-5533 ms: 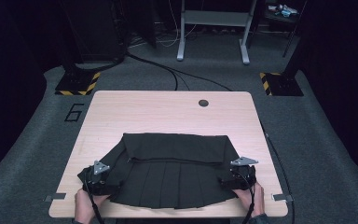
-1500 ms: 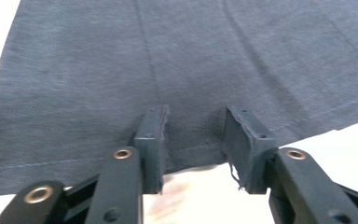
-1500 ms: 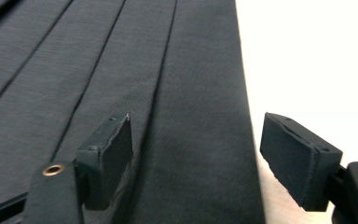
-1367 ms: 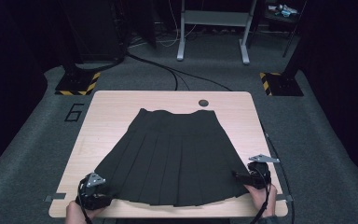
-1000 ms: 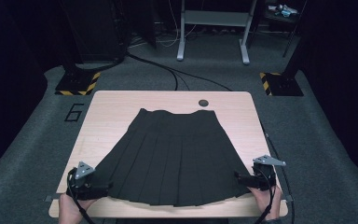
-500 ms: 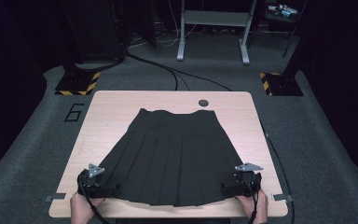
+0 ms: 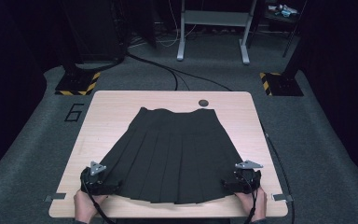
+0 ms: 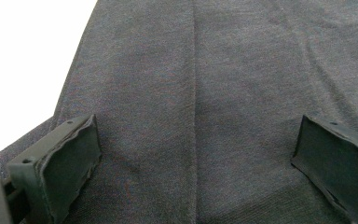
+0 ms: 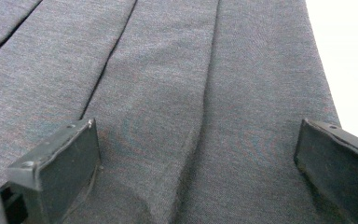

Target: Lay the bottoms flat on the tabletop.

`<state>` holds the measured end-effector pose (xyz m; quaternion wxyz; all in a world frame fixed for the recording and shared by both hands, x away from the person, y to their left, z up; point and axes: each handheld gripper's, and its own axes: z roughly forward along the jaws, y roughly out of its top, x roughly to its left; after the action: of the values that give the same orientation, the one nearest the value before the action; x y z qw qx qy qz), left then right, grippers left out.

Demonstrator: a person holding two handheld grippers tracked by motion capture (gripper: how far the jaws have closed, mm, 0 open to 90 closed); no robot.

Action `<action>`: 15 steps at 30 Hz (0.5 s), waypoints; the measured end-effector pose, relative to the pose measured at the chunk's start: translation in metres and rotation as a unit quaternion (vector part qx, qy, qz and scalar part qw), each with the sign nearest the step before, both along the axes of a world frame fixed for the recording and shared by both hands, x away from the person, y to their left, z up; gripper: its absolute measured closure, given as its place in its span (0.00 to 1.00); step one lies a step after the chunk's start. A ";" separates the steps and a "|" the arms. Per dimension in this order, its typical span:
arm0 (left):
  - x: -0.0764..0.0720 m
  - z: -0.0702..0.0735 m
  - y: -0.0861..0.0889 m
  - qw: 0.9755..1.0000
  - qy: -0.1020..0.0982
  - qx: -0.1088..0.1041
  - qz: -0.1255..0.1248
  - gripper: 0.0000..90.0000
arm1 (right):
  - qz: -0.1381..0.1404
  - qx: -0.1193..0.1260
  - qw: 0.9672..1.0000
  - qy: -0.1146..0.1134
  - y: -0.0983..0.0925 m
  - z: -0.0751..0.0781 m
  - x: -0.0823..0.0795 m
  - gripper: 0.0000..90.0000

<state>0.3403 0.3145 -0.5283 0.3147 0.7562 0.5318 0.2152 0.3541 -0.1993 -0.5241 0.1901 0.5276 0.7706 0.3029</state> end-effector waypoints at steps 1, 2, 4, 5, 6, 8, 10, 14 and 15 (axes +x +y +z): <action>0.002 0.000 0.000 1.000 0.000 0.001 0.000 0.00 | 0.001 -0.001 1.000 -0.001 -0.001 0.000 0.003 0.00; 0.004 0.000 -0.001 1.000 0.001 -0.001 0.001 0.00 | 0.000 -0.002 1.000 -0.001 -0.001 0.000 0.006 0.00; 0.010 0.000 -0.001 1.000 0.002 0.000 0.000 0.00 | -0.002 -0.002 1.000 -0.002 -0.002 0.000 0.011 0.00; 0.013 0.001 -0.001 1.000 0.004 0.000 -0.002 0.00 | -0.003 -0.002 1.000 0.001 -0.002 0.000 0.013 0.00; 0.019 0.001 -0.002 1.000 0.007 0.003 -0.002 0.00 | -0.005 -0.002 1.000 0.000 -0.003 0.000 0.020 0.00; 0.025 0.001 -0.004 1.000 0.003 0.001 0.001 0.00 | -0.010 0.001 1.000 -0.003 -0.004 0.000 0.028 0.00; 0.028 0.001 -0.004 1.000 0.003 0.000 0.001 0.00 | -0.009 -0.001 1.000 -0.005 -0.005 0.000 0.031 0.00; 0.044 0.002 -0.005 1.000 0.007 0.003 -0.003 0.00 | -0.010 0.000 1.000 -0.006 -0.007 0.000 0.049 0.00; 0.044 0.002 -0.005 1.000 0.007 0.003 -0.003 0.00 | -0.010 0.000 1.000 -0.006 -0.007 0.000 0.049 0.00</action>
<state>0.3841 0.3096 -0.5267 0.3096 0.7600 0.5314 0.2104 0.4027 -0.2062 -0.5242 0.1978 0.5333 0.7643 0.3039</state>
